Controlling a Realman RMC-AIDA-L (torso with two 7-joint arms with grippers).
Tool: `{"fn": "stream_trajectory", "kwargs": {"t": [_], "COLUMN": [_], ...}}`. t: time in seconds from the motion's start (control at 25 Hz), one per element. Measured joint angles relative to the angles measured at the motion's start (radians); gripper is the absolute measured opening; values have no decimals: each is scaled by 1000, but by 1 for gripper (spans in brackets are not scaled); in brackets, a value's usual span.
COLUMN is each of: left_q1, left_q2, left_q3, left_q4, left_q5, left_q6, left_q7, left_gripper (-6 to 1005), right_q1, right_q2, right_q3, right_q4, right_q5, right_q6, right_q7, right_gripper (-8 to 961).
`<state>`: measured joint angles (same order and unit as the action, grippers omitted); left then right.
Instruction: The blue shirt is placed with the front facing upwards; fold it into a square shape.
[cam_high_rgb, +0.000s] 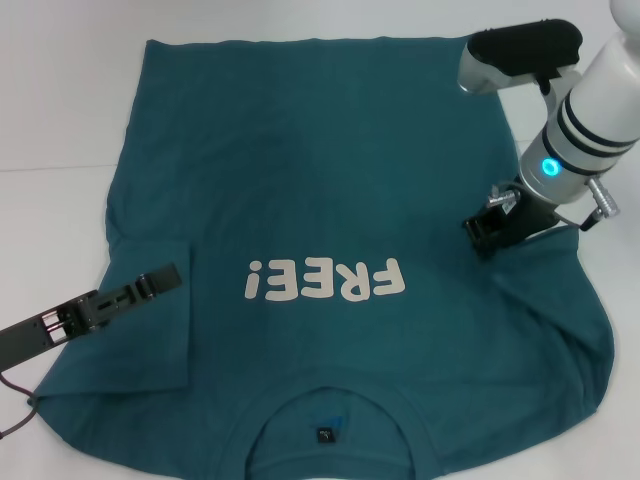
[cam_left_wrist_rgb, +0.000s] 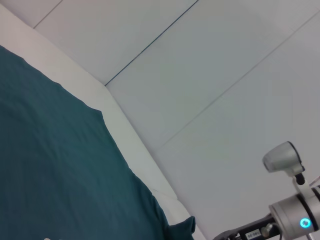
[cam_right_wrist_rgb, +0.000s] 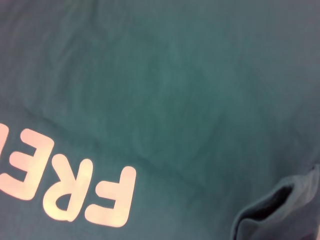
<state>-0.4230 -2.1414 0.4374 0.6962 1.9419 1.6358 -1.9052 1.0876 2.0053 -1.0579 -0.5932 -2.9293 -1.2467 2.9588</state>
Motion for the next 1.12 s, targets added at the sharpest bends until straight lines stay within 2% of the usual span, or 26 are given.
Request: {"fn": "stream_trajectory", "kwargs": {"t": [0.24,0.88,1.12], "left_q1": [3,8,9], "left_q2": [-2,-2,-2], "left_q3": [0,0,0], "left_q4": [-1,-1,-1], "left_q5": [0,0,0], "left_q6": [-7,-9,-12], "left_q7": [0,0,0], "left_gripper": [751,750,750], "right_q1": [0,-4,2], "right_q2": [5,3,16], "right_q3": [21,47,46], "right_q4": [-41,-35,-32], "right_q5": [6,6,12], "right_q6": [-4,0,0], "right_q7": [13,28,19], "right_gripper": [126,178,197]}}
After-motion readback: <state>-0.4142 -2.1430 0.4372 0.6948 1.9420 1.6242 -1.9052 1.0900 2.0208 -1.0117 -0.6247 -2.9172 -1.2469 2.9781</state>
